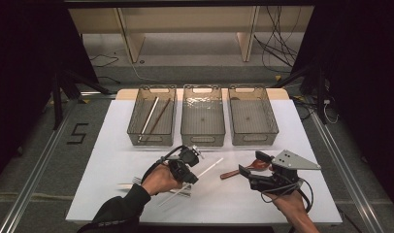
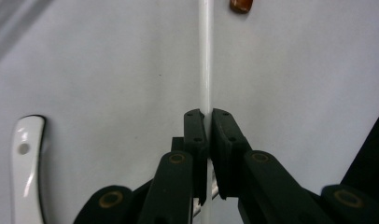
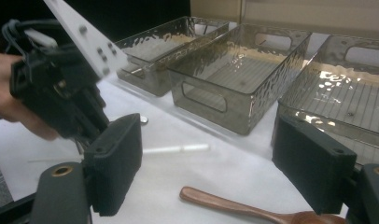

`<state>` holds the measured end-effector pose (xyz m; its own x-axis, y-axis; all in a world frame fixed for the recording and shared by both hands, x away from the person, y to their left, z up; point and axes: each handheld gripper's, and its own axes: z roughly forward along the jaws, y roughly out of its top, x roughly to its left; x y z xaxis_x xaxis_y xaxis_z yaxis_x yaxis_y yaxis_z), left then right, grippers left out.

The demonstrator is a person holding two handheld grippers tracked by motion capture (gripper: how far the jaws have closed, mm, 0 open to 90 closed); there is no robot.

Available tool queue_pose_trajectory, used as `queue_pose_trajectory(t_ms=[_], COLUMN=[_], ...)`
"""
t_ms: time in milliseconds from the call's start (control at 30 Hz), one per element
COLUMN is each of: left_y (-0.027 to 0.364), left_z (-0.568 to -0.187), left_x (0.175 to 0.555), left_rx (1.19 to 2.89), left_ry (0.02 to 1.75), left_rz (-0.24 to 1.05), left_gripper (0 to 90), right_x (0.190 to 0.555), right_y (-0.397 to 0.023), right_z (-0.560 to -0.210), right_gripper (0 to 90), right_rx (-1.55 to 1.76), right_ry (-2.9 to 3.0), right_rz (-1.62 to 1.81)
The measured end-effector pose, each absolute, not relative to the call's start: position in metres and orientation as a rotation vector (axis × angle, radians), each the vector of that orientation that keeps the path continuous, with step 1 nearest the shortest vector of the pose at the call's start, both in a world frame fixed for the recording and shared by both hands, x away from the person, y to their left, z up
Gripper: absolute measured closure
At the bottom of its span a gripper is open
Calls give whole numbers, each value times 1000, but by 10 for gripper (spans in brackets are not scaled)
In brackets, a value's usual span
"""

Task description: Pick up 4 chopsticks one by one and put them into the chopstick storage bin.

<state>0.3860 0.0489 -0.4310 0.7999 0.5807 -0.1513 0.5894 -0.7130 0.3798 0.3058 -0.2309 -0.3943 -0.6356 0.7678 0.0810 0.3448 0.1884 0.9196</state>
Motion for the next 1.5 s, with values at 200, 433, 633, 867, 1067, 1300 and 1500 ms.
queue_pose_trajectory(t_ms=[200, 433, 633, 867, 1067, 1300, 1500], left_y=[62, 76, 87, 104, 122, 148, 164], left_z=[-415, -399, -391, -376, -364, -351, -342], left_x=[393, 402, 410, 422, 434, 450, 470], left_rx=[2512, 2442, 2410, 2337, 2262, 2173, 2126], left_ry=[906, 938, 956, 988, 1017, 1079, 1139], left_rz=[0, 30, 56, 84, 128, 189, 247], left_gripper=[848, 848, 847, 847, 847, 846, 846], right_x=[306, 306, 306, 306, 306, 306, 306], right_y=[-231, -231, -231, -232, -232, -232, -232], right_z=[-394, -395, -395, -395, -396, -396, -396], right_gripper=[249, 249, 249, 249, 249, 248, 248], right_rx=[1044, 1044, 1047, 1053, 1054, 1056, 1055], right_ry=[2072, 2071, 2073, 2071, 2071, 2072, 2073], right_rz=[1435, 1436, 1434, 1435, 1434, 1434, 1435])
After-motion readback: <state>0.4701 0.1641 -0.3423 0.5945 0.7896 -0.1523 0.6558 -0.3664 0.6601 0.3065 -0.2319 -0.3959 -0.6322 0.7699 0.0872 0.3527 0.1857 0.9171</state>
